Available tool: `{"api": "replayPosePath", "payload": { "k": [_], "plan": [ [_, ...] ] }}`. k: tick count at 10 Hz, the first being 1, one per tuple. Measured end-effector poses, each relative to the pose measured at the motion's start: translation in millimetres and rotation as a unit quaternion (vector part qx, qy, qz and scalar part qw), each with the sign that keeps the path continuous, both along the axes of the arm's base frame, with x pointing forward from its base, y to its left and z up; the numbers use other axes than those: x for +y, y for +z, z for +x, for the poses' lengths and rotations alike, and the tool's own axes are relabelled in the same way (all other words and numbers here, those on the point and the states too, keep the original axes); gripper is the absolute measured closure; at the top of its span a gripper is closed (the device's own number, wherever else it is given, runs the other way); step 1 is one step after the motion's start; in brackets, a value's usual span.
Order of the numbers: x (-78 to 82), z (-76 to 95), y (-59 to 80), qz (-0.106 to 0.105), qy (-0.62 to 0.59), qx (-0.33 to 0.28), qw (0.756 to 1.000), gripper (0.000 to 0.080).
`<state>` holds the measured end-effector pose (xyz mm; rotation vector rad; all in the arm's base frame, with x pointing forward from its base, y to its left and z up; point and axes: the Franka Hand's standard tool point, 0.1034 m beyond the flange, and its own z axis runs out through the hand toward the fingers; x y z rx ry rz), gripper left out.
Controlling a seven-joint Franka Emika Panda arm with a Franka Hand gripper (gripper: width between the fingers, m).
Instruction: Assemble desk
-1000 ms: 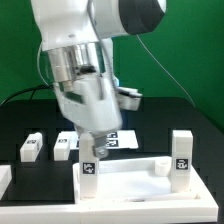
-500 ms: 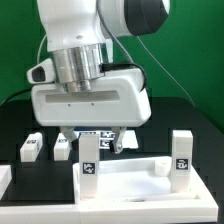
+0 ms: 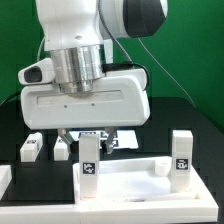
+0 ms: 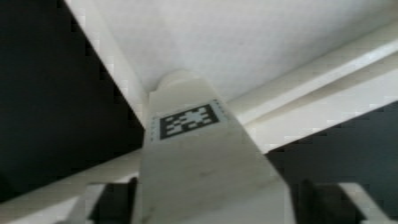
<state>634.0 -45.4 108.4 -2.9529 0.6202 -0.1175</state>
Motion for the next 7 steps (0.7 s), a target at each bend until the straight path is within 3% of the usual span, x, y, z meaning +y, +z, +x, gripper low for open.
{"api": "replayPosePath", "payload": {
  "k": [1, 2, 4, 6, 7],
  "plan": [
    [-2.8, -1.0, -0.6, 0.001, -0.029, 0.004, 1.000, 0.0406],
    [-4.8, -1.8, -1.3, 0.005, -0.076, 0.009, 0.997, 0.0500],
    [-5.3, -1.8, -1.4, 0.016, -0.193, 0.020, 0.981, 0.0500],
    [-2.5, -2.2, -2.3, 0.040, -0.407, 0.043, 0.912, 0.0501],
    [-2.7, -1.9, -2.8, 0.069, -0.490, 0.054, 0.867, 0.0503]
  ]
}}
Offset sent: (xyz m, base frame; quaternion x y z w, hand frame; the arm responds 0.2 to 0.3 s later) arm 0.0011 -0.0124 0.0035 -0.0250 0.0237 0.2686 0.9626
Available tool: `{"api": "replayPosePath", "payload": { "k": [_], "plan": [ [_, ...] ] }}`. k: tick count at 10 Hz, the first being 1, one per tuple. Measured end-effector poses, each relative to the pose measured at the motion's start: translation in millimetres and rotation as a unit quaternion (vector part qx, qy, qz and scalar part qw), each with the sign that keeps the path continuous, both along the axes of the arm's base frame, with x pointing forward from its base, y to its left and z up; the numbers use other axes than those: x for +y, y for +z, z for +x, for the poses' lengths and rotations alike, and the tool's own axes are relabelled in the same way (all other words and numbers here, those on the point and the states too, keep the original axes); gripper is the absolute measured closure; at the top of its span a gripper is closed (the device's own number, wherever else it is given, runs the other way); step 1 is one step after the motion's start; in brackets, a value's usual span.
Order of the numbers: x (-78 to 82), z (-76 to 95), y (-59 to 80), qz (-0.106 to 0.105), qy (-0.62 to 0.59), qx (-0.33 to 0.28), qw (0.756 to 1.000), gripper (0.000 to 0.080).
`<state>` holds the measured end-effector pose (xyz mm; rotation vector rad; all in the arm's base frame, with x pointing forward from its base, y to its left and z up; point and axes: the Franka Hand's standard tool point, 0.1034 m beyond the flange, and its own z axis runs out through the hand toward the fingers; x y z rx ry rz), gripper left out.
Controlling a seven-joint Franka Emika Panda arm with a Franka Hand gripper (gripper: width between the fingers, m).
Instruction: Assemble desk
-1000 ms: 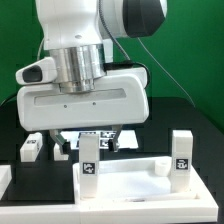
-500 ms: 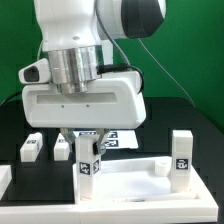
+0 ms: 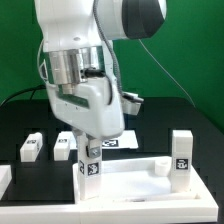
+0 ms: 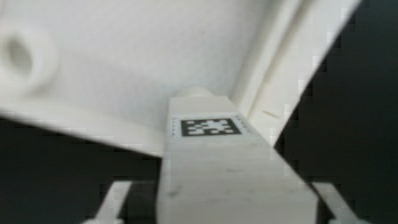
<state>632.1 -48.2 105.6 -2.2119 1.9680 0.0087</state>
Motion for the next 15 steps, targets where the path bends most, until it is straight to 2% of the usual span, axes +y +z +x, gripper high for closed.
{"api": "replayPosePath", "payload": {
  "k": [1, 3, 4, 5, 6, 7, 8, 9, 10, 11, 12, 13, 15],
  "plan": [
    [-1.6, -0.7, -0.7, 0.011, -0.042, 0.002, 0.999, 0.0503],
    [0.4, -0.7, -0.7, 0.011, -0.038, 0.002, 0.999, 0.0503],
    [-0.8, -0.6, -0.8, -0.002, 0.028, -0.007, 1.000, 0.0427],
    [-2.6, 0.4, -0.5, -0.022, 0.135, -0.024, 0.990, 0.0427],
    [-4.0, -0.1, -0.9, -0.034, 0.243, -0.038, 0.969, 0.0292],
    [0.1, 0.0, -0.7, -0.042, 0.293, -0.048, 0.954, 0.0176],
    [5.1, -1.9, -0.2, -0.049, 0.305, -0.053, 0.950, 0.0176],
    [2.9, -2.2, -1.3, -0.054, 0.335, -0.055, 0.939, 0.0158],
    [0.8, -2.5, -1.7, -0.061, 0.376, -0.058, 0.923, 0.0158],
    [-1.0, -2.3, -3.1, -0.074, 0.457, -0.062, 0.884, 0.0151],
    [-3.2, -2.9, -7.5, -0.079, 0.563, -0.058, 0.821, 0.0150],
    [-3.3, -2.2, -11.5, -0.066, 0.617, -0.054, 0.782, 0.0150],
    [-4.2, 0.0, -10.1, -0.072, 0.587, -0.055, 0.804, 0.0150]
  ]
}}
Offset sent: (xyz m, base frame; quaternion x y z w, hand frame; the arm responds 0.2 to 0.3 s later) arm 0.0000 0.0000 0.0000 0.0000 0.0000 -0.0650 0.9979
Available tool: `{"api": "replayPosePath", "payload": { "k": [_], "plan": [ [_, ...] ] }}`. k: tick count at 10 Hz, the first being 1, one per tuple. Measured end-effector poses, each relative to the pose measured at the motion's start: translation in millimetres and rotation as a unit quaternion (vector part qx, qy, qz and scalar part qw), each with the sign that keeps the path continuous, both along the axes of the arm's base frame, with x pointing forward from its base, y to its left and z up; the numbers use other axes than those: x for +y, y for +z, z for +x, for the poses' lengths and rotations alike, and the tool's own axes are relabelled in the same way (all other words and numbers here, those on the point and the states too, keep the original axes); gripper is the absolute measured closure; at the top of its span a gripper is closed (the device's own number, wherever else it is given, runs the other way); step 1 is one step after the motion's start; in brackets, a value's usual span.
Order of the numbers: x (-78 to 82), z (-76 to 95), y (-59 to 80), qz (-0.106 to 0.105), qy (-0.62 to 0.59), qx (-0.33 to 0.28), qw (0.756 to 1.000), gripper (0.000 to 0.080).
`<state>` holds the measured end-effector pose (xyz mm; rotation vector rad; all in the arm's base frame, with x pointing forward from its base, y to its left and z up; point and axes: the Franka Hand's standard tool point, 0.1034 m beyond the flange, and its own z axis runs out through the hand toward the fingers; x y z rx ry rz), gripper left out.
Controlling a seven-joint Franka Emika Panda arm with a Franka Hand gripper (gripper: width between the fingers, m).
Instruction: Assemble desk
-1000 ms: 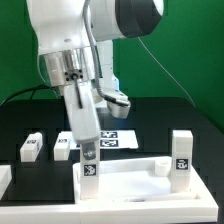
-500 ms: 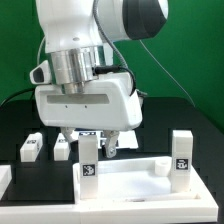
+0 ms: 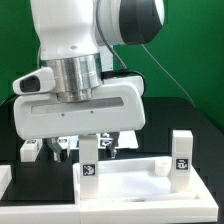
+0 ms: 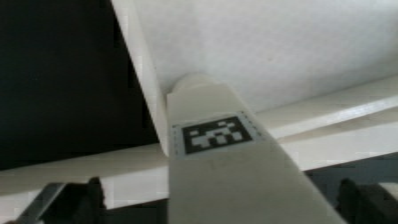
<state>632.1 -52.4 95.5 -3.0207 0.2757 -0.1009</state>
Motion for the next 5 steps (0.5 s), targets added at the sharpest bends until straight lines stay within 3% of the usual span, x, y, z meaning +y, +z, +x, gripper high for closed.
{"api": "replayPosePath", "payload": {
  "k": [1, 2, 4, 5],
  "plan": [
    [-0.3, -0.1, -0.3, 0.001, -0.014, 0.002, 1.000, 0.0284],
    [-0.1, -0.2, -0.5, 0.003, -0.048, 0.005, 0.999, 0.0284],
    [-0.7, -0.2, -0.5, 0.007, -0.105, 0.011, 0.994, 0.0511],
    [-1.0, -0.3, -0.6, 0.010, -0.139, 0.014, 0.990, 0.0511]
  ]
}}
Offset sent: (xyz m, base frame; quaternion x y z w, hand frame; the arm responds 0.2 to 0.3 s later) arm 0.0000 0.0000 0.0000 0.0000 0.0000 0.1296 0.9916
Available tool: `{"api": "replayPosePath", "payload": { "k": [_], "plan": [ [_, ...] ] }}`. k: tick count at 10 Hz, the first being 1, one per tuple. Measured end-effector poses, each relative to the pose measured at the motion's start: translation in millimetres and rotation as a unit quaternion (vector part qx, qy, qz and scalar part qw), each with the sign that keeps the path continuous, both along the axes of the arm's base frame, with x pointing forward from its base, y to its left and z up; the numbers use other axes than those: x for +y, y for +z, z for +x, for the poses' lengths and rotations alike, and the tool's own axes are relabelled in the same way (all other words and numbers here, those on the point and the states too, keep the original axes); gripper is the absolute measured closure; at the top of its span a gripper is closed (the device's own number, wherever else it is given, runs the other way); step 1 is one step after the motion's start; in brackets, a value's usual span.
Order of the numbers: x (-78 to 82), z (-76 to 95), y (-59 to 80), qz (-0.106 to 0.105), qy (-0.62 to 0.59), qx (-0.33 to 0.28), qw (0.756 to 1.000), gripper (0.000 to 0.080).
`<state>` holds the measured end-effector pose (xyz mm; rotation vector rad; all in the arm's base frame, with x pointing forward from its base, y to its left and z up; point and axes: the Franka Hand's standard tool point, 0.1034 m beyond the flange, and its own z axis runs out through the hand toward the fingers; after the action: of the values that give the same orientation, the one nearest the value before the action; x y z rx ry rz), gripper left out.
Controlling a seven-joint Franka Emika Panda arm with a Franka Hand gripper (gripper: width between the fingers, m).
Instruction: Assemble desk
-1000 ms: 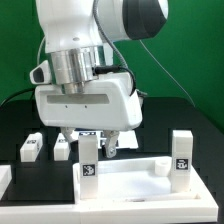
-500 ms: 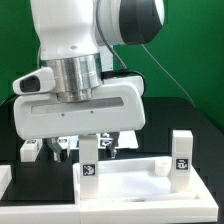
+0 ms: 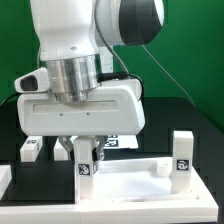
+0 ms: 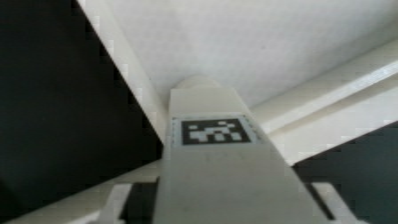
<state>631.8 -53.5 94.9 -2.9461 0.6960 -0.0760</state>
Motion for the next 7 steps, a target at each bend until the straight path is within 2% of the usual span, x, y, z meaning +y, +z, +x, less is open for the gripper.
{"api": "replayPosePath", "payload": {
  "k": [1, 2, 3, 5, 6, 7],
  "plan": [
    [0.4, 0.0, -0.1, 0.002, -0.036, 0.003, 0.999, 0.0511],
    [0.6, 0.9, 0.4, 0.005, -0.125, 0.009, 0.992, 0.0511],
    [0.6, 1.0, 1.0, 0.014, -0.225, 0.018, 0.974, 0.0511],
    [1.1, 1.1, 0.5, 0.040, -0.432, 0.040, 0.900, 0.0511],
    [-0.5, 0.9, -0.1, 0.056, -0.494, 0.047, 0.866, 0.0511],
    [-1.1, 0.6, -0.7, 0.062, -0.539, 0.050, 0.839, 0.0511]
  ]
}}
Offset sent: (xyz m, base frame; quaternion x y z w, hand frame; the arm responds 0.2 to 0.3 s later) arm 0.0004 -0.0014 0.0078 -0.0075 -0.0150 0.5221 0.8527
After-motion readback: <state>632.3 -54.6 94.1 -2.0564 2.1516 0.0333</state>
